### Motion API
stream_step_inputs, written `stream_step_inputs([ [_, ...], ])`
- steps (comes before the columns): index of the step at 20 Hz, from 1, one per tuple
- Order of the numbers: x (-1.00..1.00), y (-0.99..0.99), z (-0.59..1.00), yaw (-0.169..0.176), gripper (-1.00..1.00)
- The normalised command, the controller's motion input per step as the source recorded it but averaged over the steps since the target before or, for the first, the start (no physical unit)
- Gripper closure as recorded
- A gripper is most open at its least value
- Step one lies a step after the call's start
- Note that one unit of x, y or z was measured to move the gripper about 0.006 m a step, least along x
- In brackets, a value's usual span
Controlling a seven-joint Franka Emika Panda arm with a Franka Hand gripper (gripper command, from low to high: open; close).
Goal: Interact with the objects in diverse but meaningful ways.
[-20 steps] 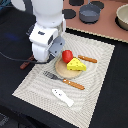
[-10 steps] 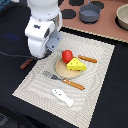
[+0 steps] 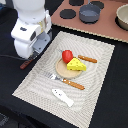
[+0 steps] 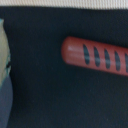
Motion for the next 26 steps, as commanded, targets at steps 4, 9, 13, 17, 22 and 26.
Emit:
stream_step_inputs([
  [4, -0.52, -0.21, 0.0, 0.08, -1.0],
  [9, -0.17, -0.02, 0.0, 0.086, -1.0],
  [13, -0.04, 0.0, 0.0, -0.08, -1.0],
  [17, -0.29, -0.01, -0.05, 0.068, -1.0],
  [22, -0.45, 0.0, -0.19, 0.22, -1.0],
  [26, -0.41, 0.0, -0.19, 0.228, -1.0],
])
